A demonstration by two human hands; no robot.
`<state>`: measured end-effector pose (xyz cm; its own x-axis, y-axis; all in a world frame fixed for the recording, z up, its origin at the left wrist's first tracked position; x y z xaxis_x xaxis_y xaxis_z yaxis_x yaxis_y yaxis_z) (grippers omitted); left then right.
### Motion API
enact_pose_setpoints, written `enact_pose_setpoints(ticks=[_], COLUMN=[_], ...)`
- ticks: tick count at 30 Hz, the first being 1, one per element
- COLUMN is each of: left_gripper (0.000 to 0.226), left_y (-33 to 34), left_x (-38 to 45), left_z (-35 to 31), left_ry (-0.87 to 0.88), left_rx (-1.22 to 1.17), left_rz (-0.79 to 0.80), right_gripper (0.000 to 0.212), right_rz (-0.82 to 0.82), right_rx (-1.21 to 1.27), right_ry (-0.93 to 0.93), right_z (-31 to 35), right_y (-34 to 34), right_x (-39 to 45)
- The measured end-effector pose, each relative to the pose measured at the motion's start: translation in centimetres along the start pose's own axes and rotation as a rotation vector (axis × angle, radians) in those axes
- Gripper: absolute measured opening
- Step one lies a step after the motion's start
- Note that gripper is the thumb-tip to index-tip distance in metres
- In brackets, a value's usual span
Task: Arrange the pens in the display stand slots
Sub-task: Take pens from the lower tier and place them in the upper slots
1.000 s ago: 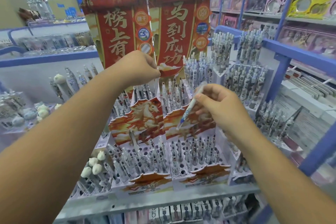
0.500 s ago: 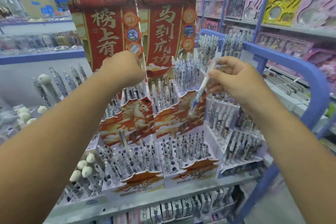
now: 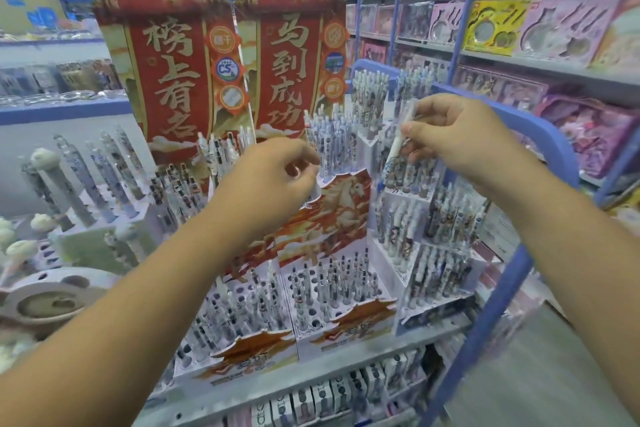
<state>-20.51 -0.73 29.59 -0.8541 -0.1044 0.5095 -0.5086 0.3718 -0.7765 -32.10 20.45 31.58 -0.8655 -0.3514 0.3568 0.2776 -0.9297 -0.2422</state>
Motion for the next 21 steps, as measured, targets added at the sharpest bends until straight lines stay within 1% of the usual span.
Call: enact_pose_setpoints(ticks=[4, 9, 13, 17, 21], left_gripper=[0.012, 0.012, 0.016, 0.017, 0.016], left_y=[4.4, 9.2, 12.7, 15.2, 16.4], left_x=[-1.0, -1.0, 0.0, 0.9, 1.7], left_z=[0.1, 0.1, -0.6, -1.6, -1.6], left_ry=[-0.086, -0.157, -0.170, -0.216, -0.251], left_rx=[-0.121, -0.219, -0.237, -0.291, -0.320], left_rz=[0.179, 0.314, 0.328, 0.335, 0.311], right_gripper=[0.013, 0.020, 0.024, 0.026, 0.021], right_rz=[-0.028, -0.021, -0.030, -0.067, -0.064], right_rx=[-0.053, -0.067, -0.052, 0.039, -0.067], right_ry=[0.034, 0.089, 0.107, 0.070, 0.065], right_z=[-2.0, -2.9, -3.3, -2.7, -3.4], right_y=[0.1, -0.6, -1.7, -3.4, -4.9], right_x=[-1.2, -2.3, -3.2, -4.5, -5.5])
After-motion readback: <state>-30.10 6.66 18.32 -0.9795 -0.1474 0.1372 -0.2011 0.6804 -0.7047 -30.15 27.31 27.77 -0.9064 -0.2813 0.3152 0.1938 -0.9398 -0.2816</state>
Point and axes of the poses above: each hand's wrist, its own x-axis towards the middle knuckle, its own y-axis out of the palm, z = x × y, the point moved 7 cm from there along x, towards the middle knuckle, and after that the axes turned 5 degrees about x, right-handed, at the moved point
